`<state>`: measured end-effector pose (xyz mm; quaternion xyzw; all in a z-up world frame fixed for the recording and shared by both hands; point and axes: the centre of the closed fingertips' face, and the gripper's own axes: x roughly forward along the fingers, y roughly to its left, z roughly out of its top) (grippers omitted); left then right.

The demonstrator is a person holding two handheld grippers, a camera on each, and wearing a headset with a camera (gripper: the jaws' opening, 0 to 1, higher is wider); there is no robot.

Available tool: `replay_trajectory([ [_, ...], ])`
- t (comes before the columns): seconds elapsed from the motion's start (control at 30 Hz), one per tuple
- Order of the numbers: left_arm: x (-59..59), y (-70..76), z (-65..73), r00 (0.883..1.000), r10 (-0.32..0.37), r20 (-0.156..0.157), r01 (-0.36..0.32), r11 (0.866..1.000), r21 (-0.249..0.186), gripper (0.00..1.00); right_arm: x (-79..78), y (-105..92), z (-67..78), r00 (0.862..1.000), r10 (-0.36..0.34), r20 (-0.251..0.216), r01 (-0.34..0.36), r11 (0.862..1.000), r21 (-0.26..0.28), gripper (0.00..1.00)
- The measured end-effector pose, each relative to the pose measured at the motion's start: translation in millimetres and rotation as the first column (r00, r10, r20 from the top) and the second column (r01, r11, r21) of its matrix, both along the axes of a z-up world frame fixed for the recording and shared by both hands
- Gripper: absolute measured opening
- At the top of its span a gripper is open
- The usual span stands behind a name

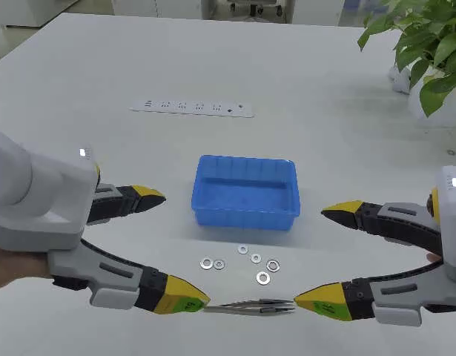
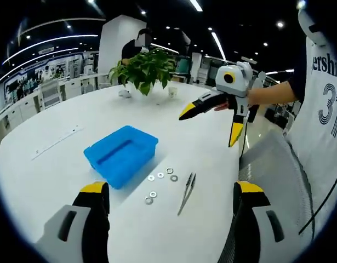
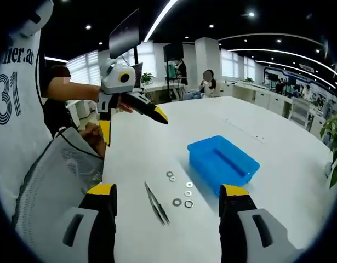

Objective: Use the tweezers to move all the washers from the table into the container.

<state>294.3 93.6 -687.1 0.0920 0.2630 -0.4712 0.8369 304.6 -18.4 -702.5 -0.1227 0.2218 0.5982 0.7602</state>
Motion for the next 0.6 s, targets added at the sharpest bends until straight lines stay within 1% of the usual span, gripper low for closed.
replay_trajectory([
  [0.07,0.2,0.1,-1.9,1.0,0.002,-0.002,-0.002,1.0,0.007,0.99,1.0,-0.6,1.2,1.0,-0.006,0.001,0.006,1.0,0.004,0.76],
  [0.1,0.1,0.1,-2.5,1.0,0.004,-0.008,-0.004,1.0,0.007,0.99,1.4,-1.4,1.1,1.0,-0.008,0.0,0.008,1.0,0.002,0.76],
  [0.17,0.1,-0.8,-1.4,1.0,0.005,-0.012,-0.005,1.0,-0.002,0.99,1.6,-2.3,1.3,1.0,-0.01,0.002,0.01,1.0,-0.001,0.76],
  [0.23,0.3,-0.5,-0.3,1.0,0.004,-0.011,-0.004,1.0,-0.003,0.99,1.5,-2.7,2.3,1.0,-0.012,0.001,0.012,1.0,0.0,0.76],
  [0.33,1.7,2.4,0.0,1.0,0.006,-0.01,-0.006,1.0,0.008,0.99,1.2,-2.9,2.1,1.0,-0.016,-0.003,0.016,1.0,0.003,0.76],
  [0.4,3.0,3.7,3.7,1.0,0.012,-0.012,-0.012,1.0,-0.005,0.99,0.3,-2.8,0.2,1.0,-0.02,-0.008,0.02,1.0,-0.001,0.76],
  [0.47,4.2,4.0,6.6,1.0,0.019,-0.004,-0.019,1.0,-0.015,0.99,-1.3,-2.2,-1.0,1.0,-0.019,-0.01,0.019,1.0,-0.003,0.76],
  [0.6,5.1,6.1,5.5,1.0,0.027,-0.001,-0.027,1.0,-0.005,0.99,-3.5,-0.8,-0.9,1.0,-0.015,-0.005,0.015,1.0,-0.006,0.75],
])
